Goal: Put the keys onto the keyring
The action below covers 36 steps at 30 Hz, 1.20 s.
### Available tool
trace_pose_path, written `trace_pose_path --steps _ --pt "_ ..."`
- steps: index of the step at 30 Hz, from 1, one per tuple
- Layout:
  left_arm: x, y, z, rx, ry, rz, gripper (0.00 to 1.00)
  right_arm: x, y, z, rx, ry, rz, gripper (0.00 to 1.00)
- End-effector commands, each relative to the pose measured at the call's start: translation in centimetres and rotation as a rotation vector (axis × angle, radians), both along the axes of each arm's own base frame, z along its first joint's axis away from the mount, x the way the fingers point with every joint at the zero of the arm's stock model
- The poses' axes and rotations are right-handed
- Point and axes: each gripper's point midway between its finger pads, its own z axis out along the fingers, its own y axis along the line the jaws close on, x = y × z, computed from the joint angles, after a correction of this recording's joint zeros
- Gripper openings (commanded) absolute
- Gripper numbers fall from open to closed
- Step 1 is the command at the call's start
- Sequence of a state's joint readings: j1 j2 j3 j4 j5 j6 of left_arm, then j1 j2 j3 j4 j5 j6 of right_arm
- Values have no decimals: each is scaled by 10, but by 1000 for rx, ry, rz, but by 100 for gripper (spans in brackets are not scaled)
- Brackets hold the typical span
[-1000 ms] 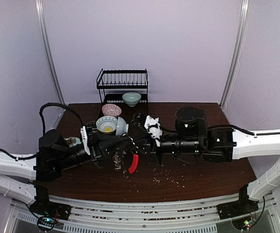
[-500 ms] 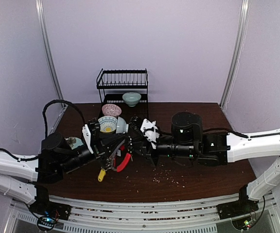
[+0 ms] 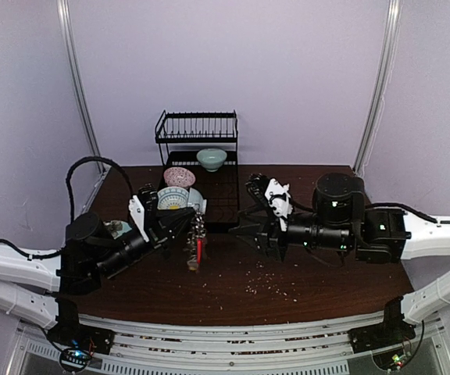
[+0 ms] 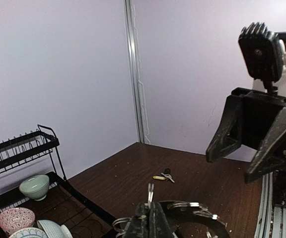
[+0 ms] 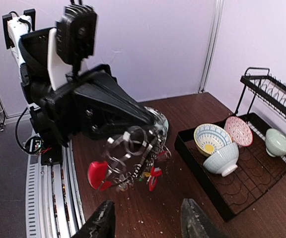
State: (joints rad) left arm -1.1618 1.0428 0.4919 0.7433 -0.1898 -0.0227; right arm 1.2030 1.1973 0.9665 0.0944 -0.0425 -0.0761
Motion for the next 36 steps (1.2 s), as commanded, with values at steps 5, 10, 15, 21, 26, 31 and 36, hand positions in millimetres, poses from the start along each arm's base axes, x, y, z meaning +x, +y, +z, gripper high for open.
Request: trace_pose_path --steps 5,10,15,21,26,31,36 --pt "21 12 22 -164 83 107 0 -10 40 13 173 25 -119 71" --pt "20 12 17 -159 88 104 0 12 46 -5 134 46 -271 69" --pt "18 13 18 -163 73 97 0 29 25 -10 160 54 -335 68" --pt "13 11 23 -177 52 65 0 42 31 -36 109 85 -321 65" --pt "11 13 26 -176 36 65 0 54 30 -41 114 104 -337 61" --pt "12 16 26 -162 24 78 0 61 20 -45 112 131 -325 61" --pt "14 17 26 -157 17 92 0 66 15 -48 75 123 -334 62"
